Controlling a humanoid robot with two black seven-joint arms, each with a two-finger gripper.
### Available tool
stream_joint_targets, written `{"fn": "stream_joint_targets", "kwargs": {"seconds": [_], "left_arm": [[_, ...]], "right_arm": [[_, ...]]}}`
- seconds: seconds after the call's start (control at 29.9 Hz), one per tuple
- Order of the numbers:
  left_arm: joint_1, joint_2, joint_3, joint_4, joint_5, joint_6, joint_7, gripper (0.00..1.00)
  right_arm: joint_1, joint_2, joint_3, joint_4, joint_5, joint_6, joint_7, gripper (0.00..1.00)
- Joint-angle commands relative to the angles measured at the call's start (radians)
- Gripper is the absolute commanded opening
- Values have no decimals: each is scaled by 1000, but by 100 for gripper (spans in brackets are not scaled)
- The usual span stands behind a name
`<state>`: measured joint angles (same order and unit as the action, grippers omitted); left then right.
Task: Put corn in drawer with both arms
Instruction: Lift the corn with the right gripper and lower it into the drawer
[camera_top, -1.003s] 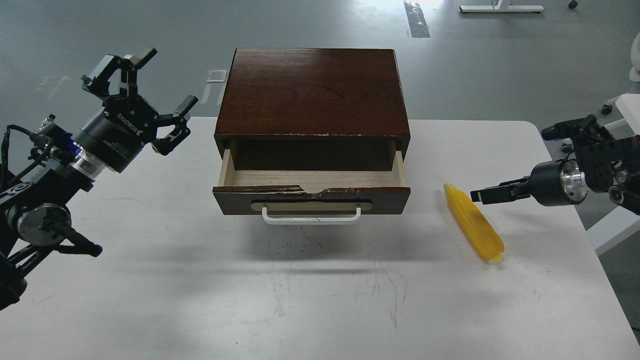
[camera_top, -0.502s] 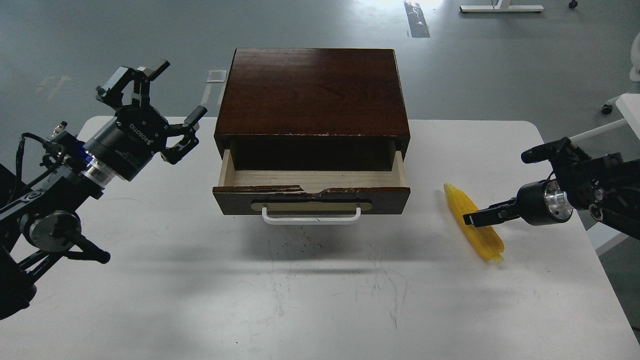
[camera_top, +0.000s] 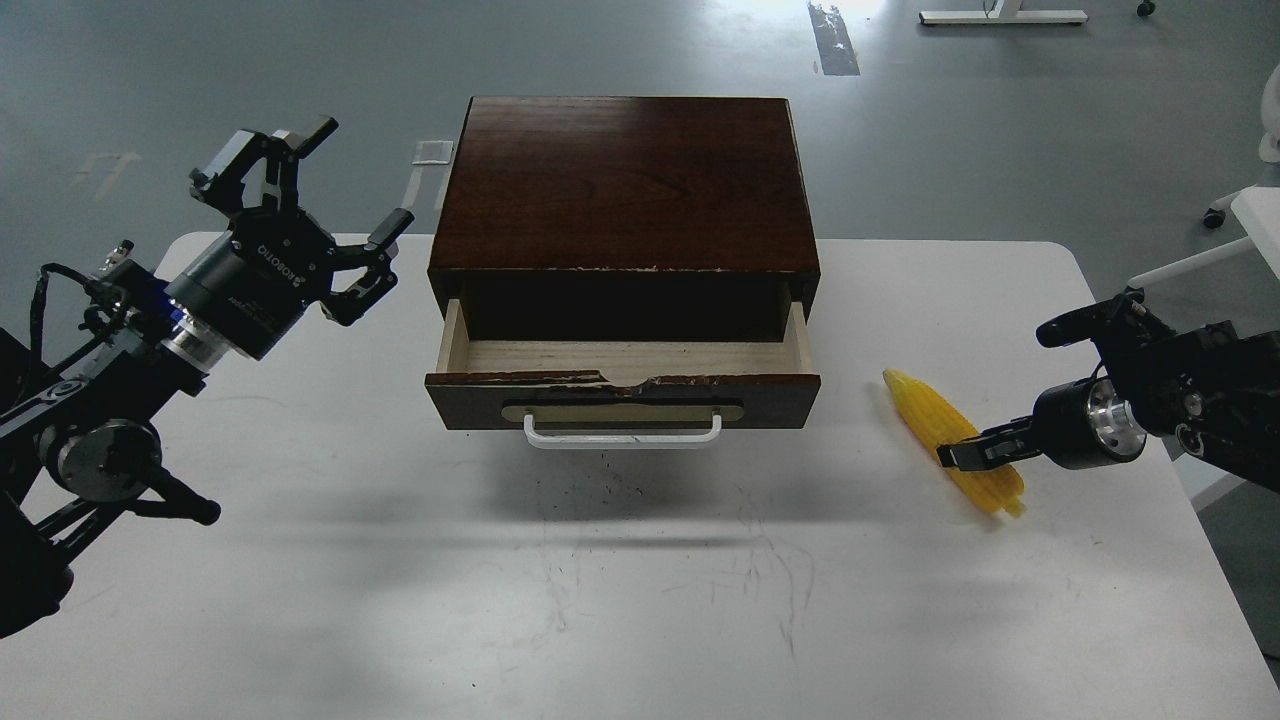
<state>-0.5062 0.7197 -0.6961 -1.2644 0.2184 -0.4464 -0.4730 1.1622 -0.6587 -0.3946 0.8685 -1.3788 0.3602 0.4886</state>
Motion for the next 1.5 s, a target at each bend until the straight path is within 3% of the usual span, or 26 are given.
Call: {"fn": "stream_joint_targets", "kwargs": {"seconds": [0.0,0.33,0.53,0.6,0.87,0.97,1.24,1.47], "left_arm": [[0,4,-2,0,1,-1,-1,99],[-2,4,-11,0,-1,0,1,99],[-2,17,-19,-1,-1,-1,1,99],[-2,17,-20,-1,-1,-1,-1,99],[-2,36,-31,-4,-2,-3,1,99],[-2,40,-33,-6,-2,-3,-1,99],[0,44,-34,-9,-2,-5,-1,99],[0,53,-34,-9,-4,-5,-1,99]], "right_arm": [[107,-33,8,36,6,-16,0,5],[506,-59,5,196,18,-17,0,6],[663,51,-19,288,17,-12,0,7],[711,149,-56,290,14,-12,0,8],[764,416,-159,276,-3,-23,0,9],[777,467,-187,273,-37,-41,0,9],[777,548,-291,257,-89,-109,0,9],[751,562,-306,239,-86,-110,0,22]]}}
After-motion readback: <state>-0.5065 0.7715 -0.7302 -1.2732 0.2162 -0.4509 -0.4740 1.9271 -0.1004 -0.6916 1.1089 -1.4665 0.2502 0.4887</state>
